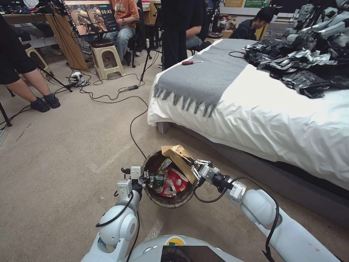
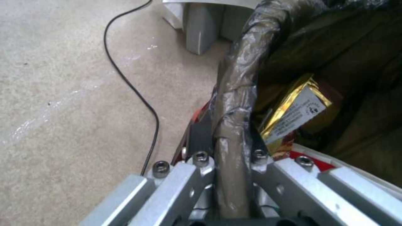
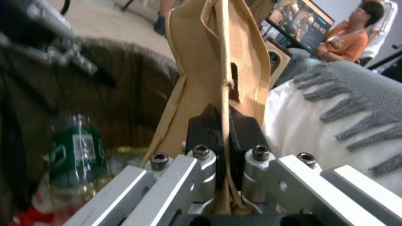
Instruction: Pick up the trash bin, then pick up the garbage from the floor and place it into the trash bin.
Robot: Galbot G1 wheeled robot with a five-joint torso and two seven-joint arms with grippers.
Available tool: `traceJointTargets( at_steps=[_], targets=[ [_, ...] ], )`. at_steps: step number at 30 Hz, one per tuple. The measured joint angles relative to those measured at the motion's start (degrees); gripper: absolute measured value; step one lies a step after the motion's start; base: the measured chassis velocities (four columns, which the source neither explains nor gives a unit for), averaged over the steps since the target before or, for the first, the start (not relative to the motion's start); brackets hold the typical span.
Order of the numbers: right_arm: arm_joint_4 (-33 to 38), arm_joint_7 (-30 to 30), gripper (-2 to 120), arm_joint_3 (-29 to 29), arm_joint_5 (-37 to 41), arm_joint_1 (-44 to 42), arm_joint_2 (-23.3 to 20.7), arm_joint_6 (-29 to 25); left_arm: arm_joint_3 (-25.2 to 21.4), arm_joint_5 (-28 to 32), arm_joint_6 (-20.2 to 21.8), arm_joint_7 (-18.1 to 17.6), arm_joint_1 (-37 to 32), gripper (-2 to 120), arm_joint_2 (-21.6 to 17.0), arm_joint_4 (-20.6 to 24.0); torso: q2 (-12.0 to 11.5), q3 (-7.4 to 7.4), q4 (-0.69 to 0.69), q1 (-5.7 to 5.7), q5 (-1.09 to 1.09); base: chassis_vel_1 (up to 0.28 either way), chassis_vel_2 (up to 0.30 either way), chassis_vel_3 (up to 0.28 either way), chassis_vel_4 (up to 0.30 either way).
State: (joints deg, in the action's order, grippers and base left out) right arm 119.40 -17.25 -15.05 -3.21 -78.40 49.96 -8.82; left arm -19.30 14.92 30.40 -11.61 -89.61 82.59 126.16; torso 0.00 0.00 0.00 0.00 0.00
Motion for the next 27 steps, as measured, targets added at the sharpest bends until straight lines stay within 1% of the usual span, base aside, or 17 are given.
traceJointTargets(
  at_steps=[3,11,27],
  targets=[
    [-0.27,-0.05,0,0.94,-1.21,0.48,0.21,-0.06,0.01,-0.05,0.02,-0.01,0.00,0,0.07,-0.01,0.00,0.00,0.00,0.00,0.01,0.000,0.000,0.000,0.000],
    [-0.27,-1.04,0,2.37,-1.48,-0.19,0.14,-0.03,0.04,-0.08,0.09,-0.05,0.05,0,0.19,-0.01,0.00,0.00,0.00,0.00,0.00,0.000,0.000,0.000,0.000],
    [-3.98,-1.54,0,4.26,-4.82,-0.39,0.52,-0.94,0.33,-0.34,0.30,-0.19,0.06,0,0.57,-0.01,0.00,0.00,0.00,0.00,0.00,0.000,0.000,0.000,0.000]
  ],
)
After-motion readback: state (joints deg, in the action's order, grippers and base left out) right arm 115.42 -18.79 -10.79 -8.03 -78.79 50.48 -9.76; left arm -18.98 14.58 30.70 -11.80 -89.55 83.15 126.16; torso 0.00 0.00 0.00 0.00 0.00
